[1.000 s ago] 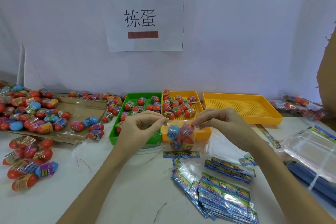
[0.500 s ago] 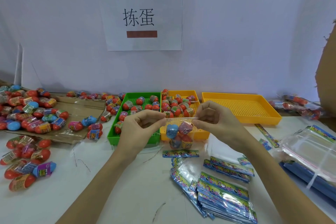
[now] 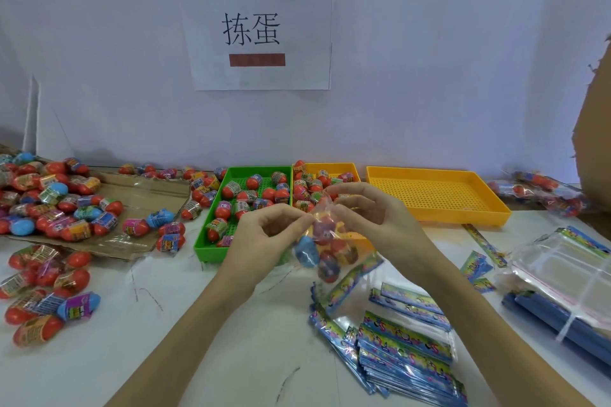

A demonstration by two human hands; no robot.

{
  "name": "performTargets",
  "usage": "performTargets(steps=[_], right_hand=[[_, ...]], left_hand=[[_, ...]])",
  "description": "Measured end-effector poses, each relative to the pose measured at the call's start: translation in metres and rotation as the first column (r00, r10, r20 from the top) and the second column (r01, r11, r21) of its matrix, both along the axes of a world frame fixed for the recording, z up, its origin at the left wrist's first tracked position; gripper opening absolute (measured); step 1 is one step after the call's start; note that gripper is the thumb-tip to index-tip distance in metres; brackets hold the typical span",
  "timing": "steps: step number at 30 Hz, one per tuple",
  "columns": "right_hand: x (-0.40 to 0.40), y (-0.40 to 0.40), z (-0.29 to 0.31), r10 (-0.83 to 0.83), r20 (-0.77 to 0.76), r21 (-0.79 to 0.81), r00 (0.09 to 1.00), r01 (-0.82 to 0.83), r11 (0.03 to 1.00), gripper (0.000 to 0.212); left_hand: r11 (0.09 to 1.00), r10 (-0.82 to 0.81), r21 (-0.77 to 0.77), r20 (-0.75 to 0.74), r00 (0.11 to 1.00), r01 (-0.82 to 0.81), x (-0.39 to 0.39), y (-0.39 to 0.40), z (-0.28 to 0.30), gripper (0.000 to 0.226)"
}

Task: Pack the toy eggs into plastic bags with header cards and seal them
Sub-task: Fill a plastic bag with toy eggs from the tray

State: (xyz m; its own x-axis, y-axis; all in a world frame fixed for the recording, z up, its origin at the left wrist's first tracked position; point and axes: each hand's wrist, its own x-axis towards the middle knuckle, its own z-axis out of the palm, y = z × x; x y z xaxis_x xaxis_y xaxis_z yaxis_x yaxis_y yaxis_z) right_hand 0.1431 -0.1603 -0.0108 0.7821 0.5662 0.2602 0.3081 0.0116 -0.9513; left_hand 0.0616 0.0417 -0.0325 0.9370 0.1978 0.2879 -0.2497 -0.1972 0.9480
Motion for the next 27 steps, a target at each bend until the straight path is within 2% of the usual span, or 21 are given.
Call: performTargets(steps=[4,8,10,12,15,18,21,24,27], right_hand=[[0.002,-0.008,0.002,0.031,0.041,-0.222,0.999,-0.021,0.975,0.028],[-0.001,-0.007,0.004,0.021,0.089,-0.244,0.996,0.002,0.970,0.022],[-0.003,-0.006,0.005,0.066,0.072,-0.235,0.995,-0.047,0.971,0.021],[-0.003,-0.006,0.005,0.091,0.038,-0.219,0.995,-0.080,0.972,0.022],[-0.001,-0.005,0.001,0.041,0.022,-0.196,0.999,-0.036,0.980,0.029],[-0.001,-0.001,0.000,-0.008,0.006,-0.086,1.000,0.009,0.996,0.032],[-0.004,0.006,-0.002,-0.079,0.015,-0.018,0.997,0.080,0.997,0.030],[-0.008,0.009,-0.003,-0.112,0.048,-0.024,0.992,0.114,0.993,0.029],[-0.009,0.007,-0.003,-0.120,0.095,-0.045,0.988,0.124,0.991,0.030]], left_hand=[[0.979,0.124,-0.167,0.019,0.992,-0.119,0.002,0.003,0.000,0.011],[0.994,0.055,-0.099,-0.011,0.998,-0.056,0.002,0.006,0.002,0.014],[0.994,0.039,-0.105,-0.011,0.999,-0.040,0.002,0.003,0.002,0.024],[0.987,0.076,-0.140,-0.012,0.997,-0.077,0.002,0.001,0.002,0.019],[0.959,0.084,-0.268,-0.053,0.995,-0.095,0.002,0.002,0.002,0.015],[0.910,0.039,-0.409,-0.079,0.996,-0.068,0.003,0.002,0.002,0.015],[0.881,0.049,-0.468,-0.067,0.997,-0.075,0.005,0.000,0.001,0.010],[0.929,0.116,-0.349,-0.041,0.992,-0.123,0.004,0.002,0.001,0.017],[0.972,0.073,-0.222,-0.044,0.996,-0.081,0.002,0.004,0.002,0.032]])
